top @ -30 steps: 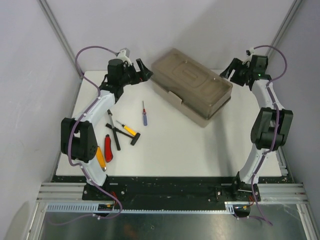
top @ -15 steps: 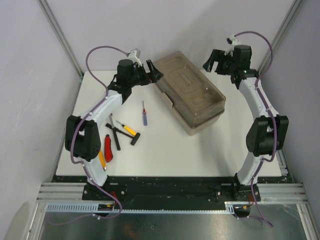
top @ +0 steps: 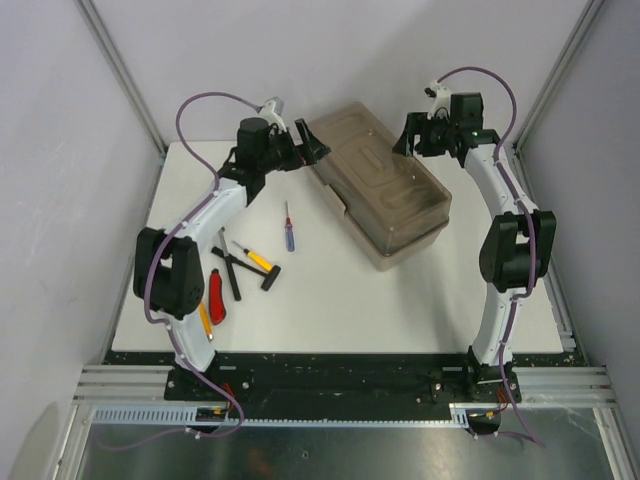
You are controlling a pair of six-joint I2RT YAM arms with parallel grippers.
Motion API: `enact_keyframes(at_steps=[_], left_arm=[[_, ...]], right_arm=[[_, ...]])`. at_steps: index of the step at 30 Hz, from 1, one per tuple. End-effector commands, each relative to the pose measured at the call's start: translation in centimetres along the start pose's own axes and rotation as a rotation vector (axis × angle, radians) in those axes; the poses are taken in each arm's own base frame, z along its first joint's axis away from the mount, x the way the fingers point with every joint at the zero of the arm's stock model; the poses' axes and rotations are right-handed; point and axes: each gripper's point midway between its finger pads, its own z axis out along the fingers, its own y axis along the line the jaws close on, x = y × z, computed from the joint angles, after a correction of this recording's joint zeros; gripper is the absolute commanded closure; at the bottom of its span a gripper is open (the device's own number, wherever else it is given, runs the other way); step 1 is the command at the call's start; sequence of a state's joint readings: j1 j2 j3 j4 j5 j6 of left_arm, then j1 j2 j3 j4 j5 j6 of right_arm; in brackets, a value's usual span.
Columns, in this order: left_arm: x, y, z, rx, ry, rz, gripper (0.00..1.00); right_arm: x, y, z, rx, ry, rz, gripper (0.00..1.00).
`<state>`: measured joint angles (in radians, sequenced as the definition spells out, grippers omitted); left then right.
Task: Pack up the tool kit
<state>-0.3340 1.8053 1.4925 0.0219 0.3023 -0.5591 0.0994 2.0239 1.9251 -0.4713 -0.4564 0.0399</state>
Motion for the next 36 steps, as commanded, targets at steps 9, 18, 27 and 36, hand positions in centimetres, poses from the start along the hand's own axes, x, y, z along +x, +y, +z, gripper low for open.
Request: enact_keyframes(at_steps=[9, 18, 27, 36], left_arm=[[1.5, -3.9, 3.5, 0.144, 0.063, -0.043, 0.01], [4.9, -5.2, 3.6, 0.143, 0.116, 0.015, 0.08], [10.4, -5.8, 1.5, 0.107, 0.232, 0.134, 0.19], [14.2, -6.2, -2.1, 0.076, 0.300, 0.211, 0.30]], right_arm=[[2.5, 1.4, -0.7, -0.052, 0.064, -0.001, 0.38], [5.9, 2.8, -3.6, -0.017, 0.088, 0.005, 0.43], [8.5, 5.4, -5.2, -0.012, 0.136, -0.009, 0.45], [10.8, 8.3, -6.2, 0.019, 0.192, 0.020, 0.46]])
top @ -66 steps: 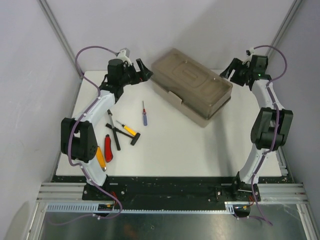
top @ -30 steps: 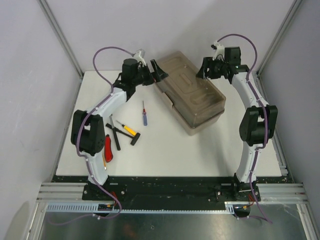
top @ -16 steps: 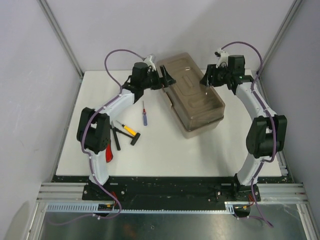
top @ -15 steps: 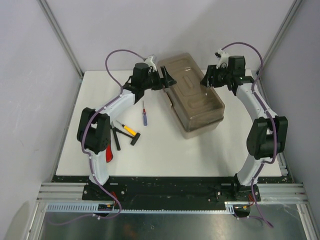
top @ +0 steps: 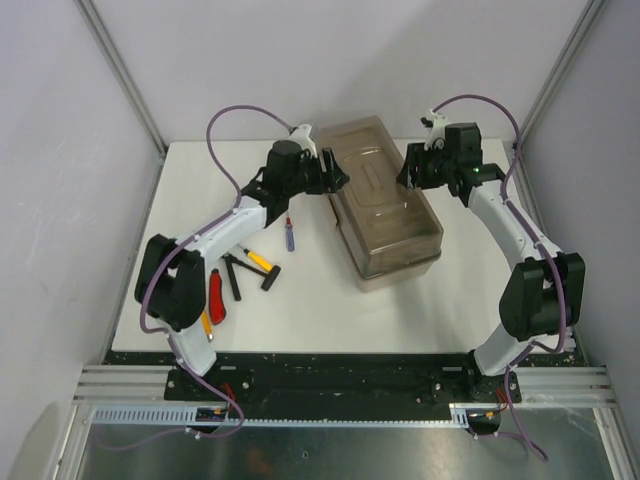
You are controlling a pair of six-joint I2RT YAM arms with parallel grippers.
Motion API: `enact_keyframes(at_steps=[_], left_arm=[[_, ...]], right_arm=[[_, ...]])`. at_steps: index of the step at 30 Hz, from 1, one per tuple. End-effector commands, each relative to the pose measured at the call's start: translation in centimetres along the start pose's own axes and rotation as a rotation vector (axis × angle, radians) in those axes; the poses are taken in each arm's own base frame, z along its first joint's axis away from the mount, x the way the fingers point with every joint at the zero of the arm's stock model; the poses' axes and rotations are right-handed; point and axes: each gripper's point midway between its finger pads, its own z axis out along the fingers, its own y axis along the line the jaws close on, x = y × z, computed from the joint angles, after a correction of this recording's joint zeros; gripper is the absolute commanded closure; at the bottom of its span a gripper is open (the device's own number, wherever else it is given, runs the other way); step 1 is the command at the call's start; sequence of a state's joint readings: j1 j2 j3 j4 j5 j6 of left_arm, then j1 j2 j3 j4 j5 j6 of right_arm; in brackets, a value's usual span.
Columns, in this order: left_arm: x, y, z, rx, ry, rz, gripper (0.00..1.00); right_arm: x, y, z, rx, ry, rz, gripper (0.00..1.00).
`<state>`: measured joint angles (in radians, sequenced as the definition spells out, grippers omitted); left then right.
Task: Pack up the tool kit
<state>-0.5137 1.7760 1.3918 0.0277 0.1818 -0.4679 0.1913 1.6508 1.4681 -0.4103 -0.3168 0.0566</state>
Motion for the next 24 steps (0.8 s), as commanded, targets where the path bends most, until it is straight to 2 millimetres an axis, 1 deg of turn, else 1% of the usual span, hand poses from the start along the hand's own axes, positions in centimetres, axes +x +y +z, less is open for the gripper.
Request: enact_keyframes(at_steps=[1, 3, 4, 7, 8, 9, 12, 14, 17, 20, 22, 24], left_arm=[[7.0, -3.1, -2.3, 0.078, 0.206, 0.077, 0.29], [6.7, -3.2, -2.7, 0.069, 0.196, 0.067, 0.28], [6.4, -3.2, -3.0, 0.063, 0.184, 0.064, 0.25], [4.0, -3.5, -3.8, 0.044, 0.120, 0.052, 0.11], [3.0, -3.6, -4.1, 0.040, 0.095, 0.045, 0.06], [1.9, -3.8, -4.4, 0.037, 0.067, 0.040, 0.03], [-1.1, -4.5, -5.4, 0.051, -0.001, 0.053, 0.01], [-2.7, -4.3, -6.0, 0.040, -0.042, 0.049, 0.01], [-4.6, -2.9, -7.0, -0.003, -0.098, 0.007, 0.01], [-5.6, -0.7, -8.3, -0.010, -0.114, -0.081, 0.01], [-5.5, 0.8, -9.2, 0.006, -0.112, -0.159, 0.00], [-5.2, 1.8, -10.3, 0.048, -0.140, -0.221, 0.01]], right_arm=[[4.8, 3.5, -0.3, -0.034, 0.158, 0.042, 0.46], [4.5, 3.2, -0.3, 0.001, 0.145, 0.065, 0.46], [4.3, 2.9, -0.3, 0.018, 0.133, 0.077, 0.46], [3.1, 2.2, -0.3, 0.053, 0.085, 0.126, 0.41], [2.7, 2.1, -0.4, 0.059, 0.068, 0.140, 0.36], [2.3, 2.0, -0.4, 0.064, 0.053, 0.148, 0.30], [1.0, 1.6, -0.4, 0.094, -0.001, 0.139, 0.16], [0.4, 1.5, -0.5, 0.099, -0.028, 0.142, 0.10], [-0.2, 1.5, -0.4, 0.095, -0.051, 0.154, 0.05], [-0.5, 1.5, -0.3, 0.091, -0.062, 0.173, 0.03], [-0.6, 1.6, -0.1, 0.086, -0.064, 0.184, 0.01], [-0.6, 1.6, 0.0, 0.082, -0.066, 0.192, 0.01]])
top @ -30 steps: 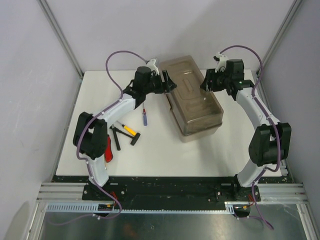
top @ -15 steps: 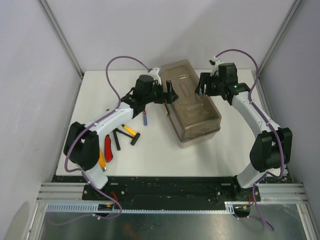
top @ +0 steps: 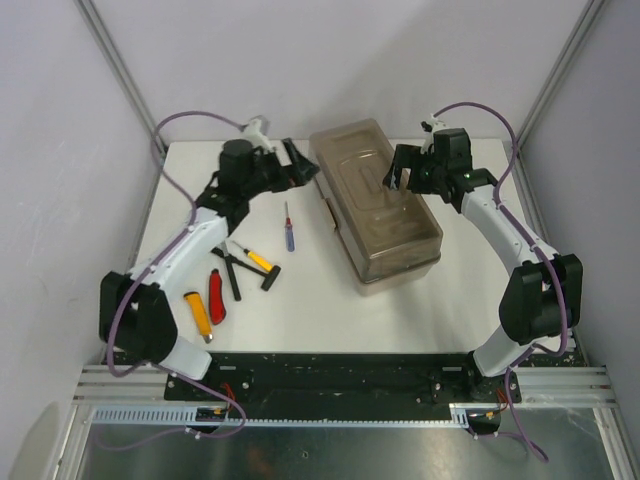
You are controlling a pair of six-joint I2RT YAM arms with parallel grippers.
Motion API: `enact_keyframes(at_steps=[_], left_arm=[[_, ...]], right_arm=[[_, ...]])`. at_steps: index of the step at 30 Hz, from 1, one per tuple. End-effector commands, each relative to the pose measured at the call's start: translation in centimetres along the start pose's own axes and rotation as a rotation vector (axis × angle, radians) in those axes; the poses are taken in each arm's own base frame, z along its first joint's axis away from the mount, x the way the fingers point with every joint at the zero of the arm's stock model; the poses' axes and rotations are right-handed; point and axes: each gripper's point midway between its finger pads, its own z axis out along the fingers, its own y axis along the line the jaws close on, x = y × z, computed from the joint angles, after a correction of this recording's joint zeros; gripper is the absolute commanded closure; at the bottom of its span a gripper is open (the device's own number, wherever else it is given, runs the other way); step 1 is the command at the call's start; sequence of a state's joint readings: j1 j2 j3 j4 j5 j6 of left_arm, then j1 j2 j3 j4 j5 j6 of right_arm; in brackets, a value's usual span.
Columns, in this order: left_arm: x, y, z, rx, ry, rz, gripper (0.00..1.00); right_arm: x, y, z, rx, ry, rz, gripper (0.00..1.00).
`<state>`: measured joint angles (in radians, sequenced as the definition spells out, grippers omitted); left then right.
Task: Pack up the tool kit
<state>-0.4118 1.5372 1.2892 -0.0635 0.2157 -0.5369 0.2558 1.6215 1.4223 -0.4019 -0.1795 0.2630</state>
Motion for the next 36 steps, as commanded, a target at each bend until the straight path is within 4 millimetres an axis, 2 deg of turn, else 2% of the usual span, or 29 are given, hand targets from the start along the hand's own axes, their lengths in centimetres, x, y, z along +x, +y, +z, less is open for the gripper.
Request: enact_keyframes(at_steps=[1, 4, 8, 15, 22, 31, 36], left_arm=[[-1.1, 1.2, -3.3, 0.096, -0.070, -0.167, 0.01], [0.7, 2.7, -4.2, 0.149, -0.093, -0.286, 0.01], [3.0, 3.2, -4.3, 0.227, -0.105, -0.401, 0.01], [4.9, 3.5, -3.8, 0.365, -0.154, -0.533, 0.00], [5.9, 3.8, -1.9, 0.488, -0.194, -0.621, 0.01], [8.2, 2.8, 0.8, 0.535, -0.139, -0.651, 0.01], [8.8, 2.0, 1.7, 0.583, -0.124, -0.663, 0.02]], right_arm=[[-1.7, 0.6, -0.2, -0.012, -0.064, 0.024, 0.01], [-1.5, 0.5, 0.0, -0.015, -0.059, 0.038, 0.01], [-0.8, 0.7, 0.4, -0.027, -0.031, 0.057, 0.01], [0.0, 1.1, 0.7, -0.053, 0.005, 0.077, 0.01], [0.4, 1.0, 0.7, -0.050, 0.021, 0.088, 0.01], [0.9, 1.1, 0.9, -0.061, 0.045, 0.120, 0.04], [1.0, 1.3, 1.0, -0.075, 0.052, 0.127, 0.06]])
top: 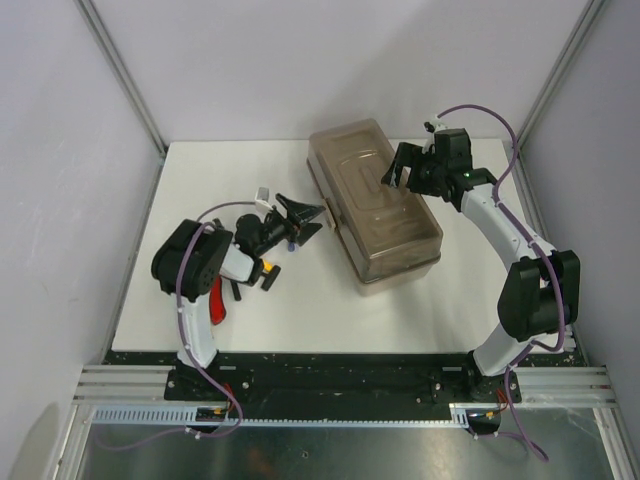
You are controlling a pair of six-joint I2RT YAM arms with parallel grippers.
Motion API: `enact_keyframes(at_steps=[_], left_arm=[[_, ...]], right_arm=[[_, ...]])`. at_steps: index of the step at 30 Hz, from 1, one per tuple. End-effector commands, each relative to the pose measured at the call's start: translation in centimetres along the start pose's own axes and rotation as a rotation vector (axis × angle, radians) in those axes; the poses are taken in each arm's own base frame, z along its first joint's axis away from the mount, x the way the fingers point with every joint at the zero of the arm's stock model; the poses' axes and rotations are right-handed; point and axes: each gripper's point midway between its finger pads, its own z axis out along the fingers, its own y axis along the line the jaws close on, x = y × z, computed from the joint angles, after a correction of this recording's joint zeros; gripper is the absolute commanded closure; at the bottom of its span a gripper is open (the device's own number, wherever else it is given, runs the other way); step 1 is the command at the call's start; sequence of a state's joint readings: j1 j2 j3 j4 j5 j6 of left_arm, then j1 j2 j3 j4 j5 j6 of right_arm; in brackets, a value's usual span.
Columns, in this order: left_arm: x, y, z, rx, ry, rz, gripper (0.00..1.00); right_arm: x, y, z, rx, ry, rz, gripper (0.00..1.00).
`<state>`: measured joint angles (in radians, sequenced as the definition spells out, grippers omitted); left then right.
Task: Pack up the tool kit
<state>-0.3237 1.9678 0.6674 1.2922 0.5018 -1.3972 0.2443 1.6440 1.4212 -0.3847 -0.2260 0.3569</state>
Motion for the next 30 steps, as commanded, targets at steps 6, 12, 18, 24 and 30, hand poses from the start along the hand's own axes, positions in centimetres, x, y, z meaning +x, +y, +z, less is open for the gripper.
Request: enact_keyframes(at_steps=[6, 12, 18, 24, 30], left_arm=[[0.3, -4.3, 1.3, 0.248, 0.000, 0.089, 0.02], [1.2, -5.2, 1.6, 0.310, 0.029, 0.141, 0.07], [2.0, -5.0, 2.5, 0.326, 0.057, 0.169, 0.09], [1.9, -6.3, 2.8, 0.349, 0.030, 0.149, 0.06], [1.6, -9.0, 2.6, 0.401, 0.013, 0.143, 0.15]], right_arm=[[0.6, 1.0, 0.2, -0.057, 0.034, 0.030, 0.07], [2.1, 1.5, 0.6, -0.084, 0.092, 0.049, 0.09], [3.1, 2.2, 0.6, -0.124, 0.133, 0.085, 0.09], [3.6, 2.6, 0.6, -0.135, 0.156, 0.118, 0.12], [4.1, 3.4, 1.0, -0.121, 0.140, 0.169, 0.16]])
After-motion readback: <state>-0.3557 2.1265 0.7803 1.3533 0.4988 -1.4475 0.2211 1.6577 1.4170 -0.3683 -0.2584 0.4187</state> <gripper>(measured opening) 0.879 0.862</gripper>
